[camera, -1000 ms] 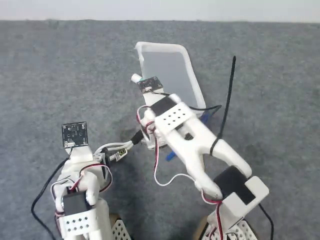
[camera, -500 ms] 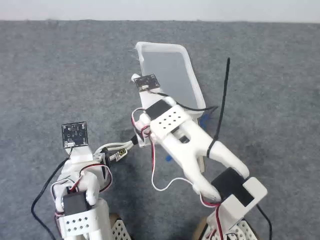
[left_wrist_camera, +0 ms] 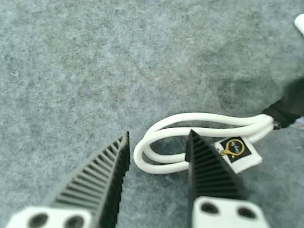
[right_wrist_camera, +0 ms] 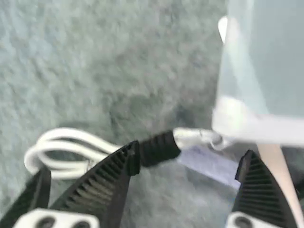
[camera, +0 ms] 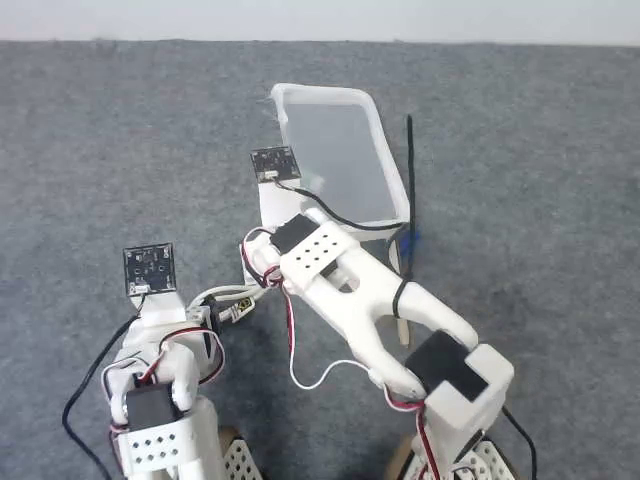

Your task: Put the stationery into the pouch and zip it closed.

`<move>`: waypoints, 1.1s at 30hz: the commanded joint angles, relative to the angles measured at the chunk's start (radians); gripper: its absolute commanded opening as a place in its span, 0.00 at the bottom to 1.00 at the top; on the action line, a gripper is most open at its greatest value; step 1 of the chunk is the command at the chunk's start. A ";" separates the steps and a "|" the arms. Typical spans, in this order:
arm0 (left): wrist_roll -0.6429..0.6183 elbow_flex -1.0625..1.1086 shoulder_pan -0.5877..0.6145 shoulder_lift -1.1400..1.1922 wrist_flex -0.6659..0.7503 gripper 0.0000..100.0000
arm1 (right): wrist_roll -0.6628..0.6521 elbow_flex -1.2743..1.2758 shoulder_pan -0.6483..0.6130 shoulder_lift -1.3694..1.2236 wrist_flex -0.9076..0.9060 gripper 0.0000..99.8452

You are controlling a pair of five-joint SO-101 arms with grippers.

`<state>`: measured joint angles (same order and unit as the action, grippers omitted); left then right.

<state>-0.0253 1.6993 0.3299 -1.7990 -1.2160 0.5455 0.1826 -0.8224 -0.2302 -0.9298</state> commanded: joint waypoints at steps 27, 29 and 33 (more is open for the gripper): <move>-0.014 -0.024 0.002 -0.023 0.009 0.18 | -0.189 -0.166 0.070 -0.028 -0.220 0.01; -0.014 -0.024 0.002 -0.023 0.009 0.18 | -0.226 -0.161 0.071 0.010 -0.268 0.01; -0.014 -0.024 0.002 -0.023 0.009 0.18 | -0.324 -0.161 0.114 0.062 -0.371 0.01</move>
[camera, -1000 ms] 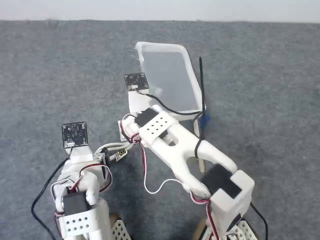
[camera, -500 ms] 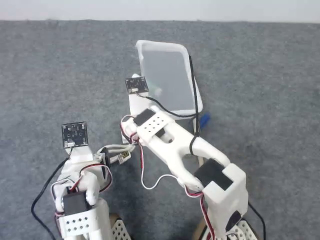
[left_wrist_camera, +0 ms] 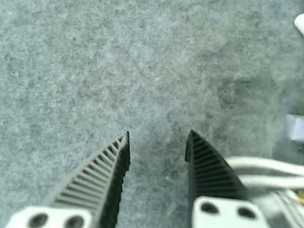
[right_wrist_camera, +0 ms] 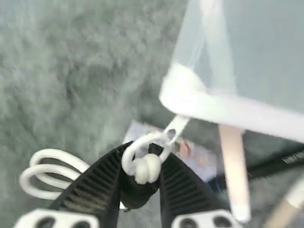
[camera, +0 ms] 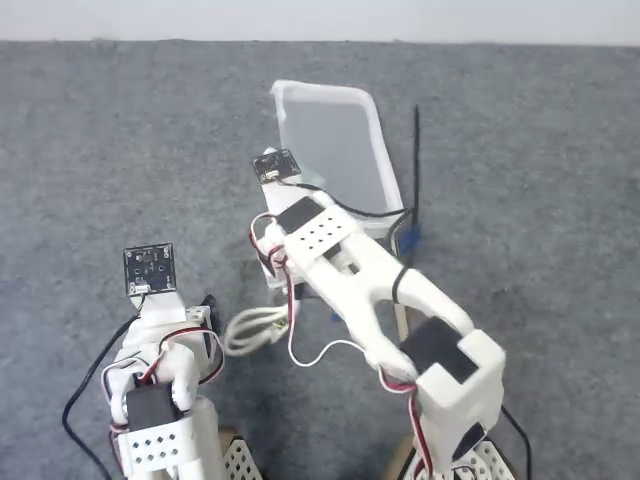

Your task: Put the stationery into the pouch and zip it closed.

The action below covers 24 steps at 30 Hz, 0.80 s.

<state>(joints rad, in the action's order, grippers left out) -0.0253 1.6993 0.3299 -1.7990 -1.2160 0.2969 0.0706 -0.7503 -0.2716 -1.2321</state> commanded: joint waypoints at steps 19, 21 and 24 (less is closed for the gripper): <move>-0.014 -0.024 0.002 -0.023 0.009 0.18 | -0.423 0.037 0.116 0.117 -0.222 0.13; -0.014 -0.024 0.002 -0.023 0.009 0.18 | -0.423 0.058 0.114 0.117 -0.214 0.18; -0.014 -0.024 0.002 -0.023 0.009 0.18 | -0.422 0.087 0.111 0.117 -0.186 0.16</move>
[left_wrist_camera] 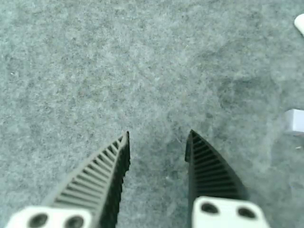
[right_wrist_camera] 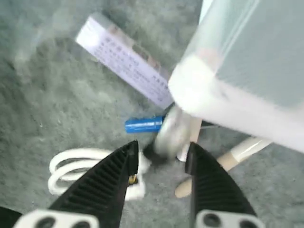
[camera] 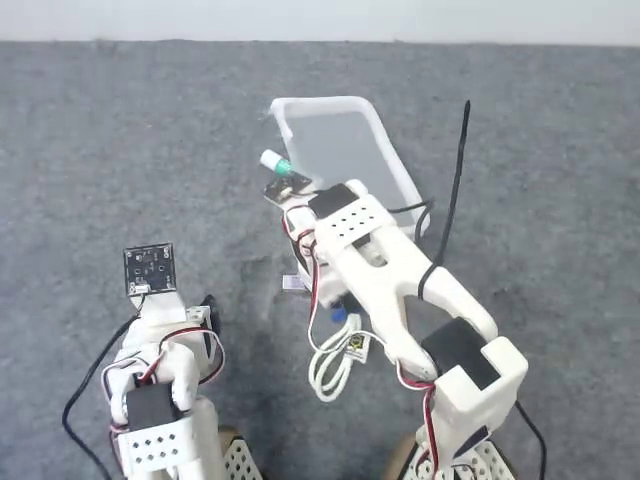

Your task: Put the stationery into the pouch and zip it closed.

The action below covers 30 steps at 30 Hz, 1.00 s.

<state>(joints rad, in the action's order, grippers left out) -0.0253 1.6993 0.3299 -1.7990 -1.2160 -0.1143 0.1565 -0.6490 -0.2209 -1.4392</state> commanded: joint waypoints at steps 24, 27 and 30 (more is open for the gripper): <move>-0.011 -0.024 0.002 -0.023 0.009 0.18 | 0.083 0.129 0.018 0.081 0.183 0.01; -0.008 -0.024 0.002 -0.023 0.009 0.18 | 0.084 0.130 0.016 0.116 0.166 0.01; -0.008 -0.024 0.002 -0.023 0.009 0.18 | 0.081 0.155 0.016 0.182 0.153 0.01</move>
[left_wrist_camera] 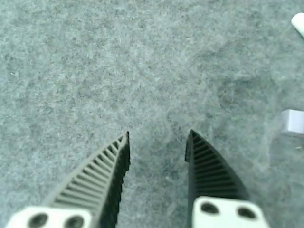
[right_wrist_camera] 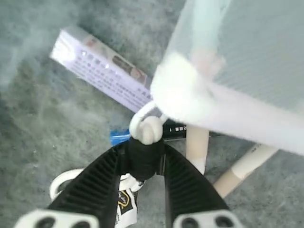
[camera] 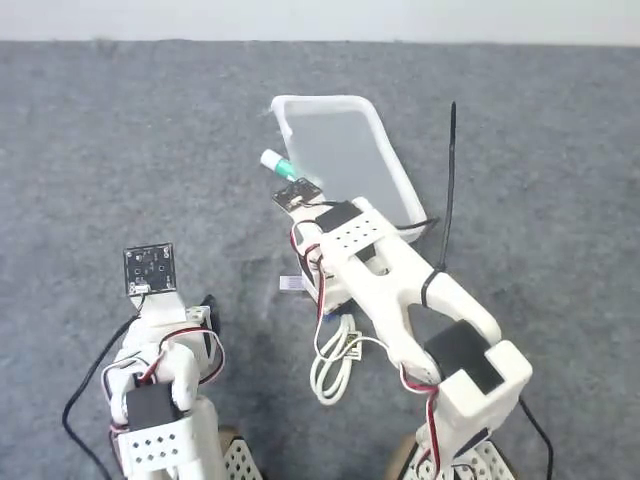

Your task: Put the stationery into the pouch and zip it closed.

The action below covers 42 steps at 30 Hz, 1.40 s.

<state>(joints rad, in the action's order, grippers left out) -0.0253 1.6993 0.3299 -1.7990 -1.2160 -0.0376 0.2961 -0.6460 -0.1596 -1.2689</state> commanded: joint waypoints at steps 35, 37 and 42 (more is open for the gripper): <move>-0.149 -0.328 -0.325 -0.023 0.061 0.42 | 0.002 0.427 0.008 1.010 0.183 0.01; -0.160 -0.328 -0.368 -0.023 0.066 0.42 | 0.002 0.427 0.007 1.026 0.180 0.01; -0.213 -0.318 -0.396 -0.023 0.104 0.42 | 0.000 0.448 -0.008 1.052 0.180 0.01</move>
<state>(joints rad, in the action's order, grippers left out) -0.2033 1.4308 -0.0506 -1.8006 -1.1669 -0.0376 0.7564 -0.6460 0.8408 -1.0986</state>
